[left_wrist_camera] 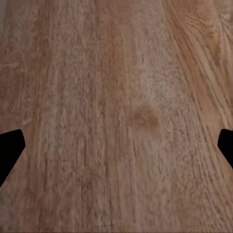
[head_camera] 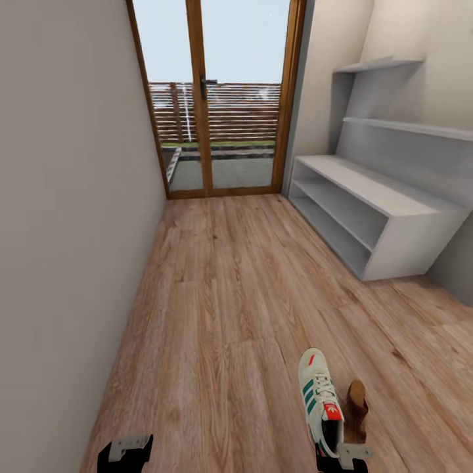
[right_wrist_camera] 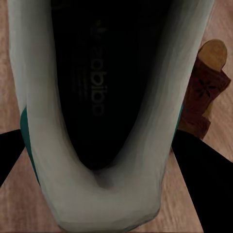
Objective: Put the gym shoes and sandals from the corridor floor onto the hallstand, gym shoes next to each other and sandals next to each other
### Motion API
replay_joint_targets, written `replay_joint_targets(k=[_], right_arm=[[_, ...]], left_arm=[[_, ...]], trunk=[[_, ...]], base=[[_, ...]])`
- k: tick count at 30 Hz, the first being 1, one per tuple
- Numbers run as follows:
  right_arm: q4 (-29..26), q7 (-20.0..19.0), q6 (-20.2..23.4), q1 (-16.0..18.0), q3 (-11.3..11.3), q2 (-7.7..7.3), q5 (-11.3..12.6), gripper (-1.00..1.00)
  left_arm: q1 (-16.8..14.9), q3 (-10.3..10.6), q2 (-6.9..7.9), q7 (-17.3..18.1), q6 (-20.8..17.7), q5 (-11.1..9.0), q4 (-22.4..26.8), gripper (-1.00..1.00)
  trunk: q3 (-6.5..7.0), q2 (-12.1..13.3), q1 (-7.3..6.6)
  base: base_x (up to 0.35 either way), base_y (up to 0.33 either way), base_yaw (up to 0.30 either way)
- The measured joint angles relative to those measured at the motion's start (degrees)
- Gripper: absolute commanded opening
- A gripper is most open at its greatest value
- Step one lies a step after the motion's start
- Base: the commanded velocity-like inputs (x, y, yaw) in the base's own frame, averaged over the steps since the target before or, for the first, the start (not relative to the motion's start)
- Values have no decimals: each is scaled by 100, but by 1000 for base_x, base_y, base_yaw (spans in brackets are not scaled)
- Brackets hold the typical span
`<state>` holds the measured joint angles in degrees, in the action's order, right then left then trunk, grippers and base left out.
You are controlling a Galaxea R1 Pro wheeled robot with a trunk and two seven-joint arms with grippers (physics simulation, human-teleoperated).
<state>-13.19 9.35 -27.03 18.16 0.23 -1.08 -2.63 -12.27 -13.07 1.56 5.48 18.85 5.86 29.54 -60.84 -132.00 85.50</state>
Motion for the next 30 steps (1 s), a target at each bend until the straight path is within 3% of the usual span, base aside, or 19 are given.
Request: replay_joint_targets(k=[30], right_arm=[[-12,2,8,0,-7,-40,0,-100]], left_arm=[[0,9,-10,1,1,5,-6,100]], trunk=[[7,0,0]], base=[[334,21,0]])
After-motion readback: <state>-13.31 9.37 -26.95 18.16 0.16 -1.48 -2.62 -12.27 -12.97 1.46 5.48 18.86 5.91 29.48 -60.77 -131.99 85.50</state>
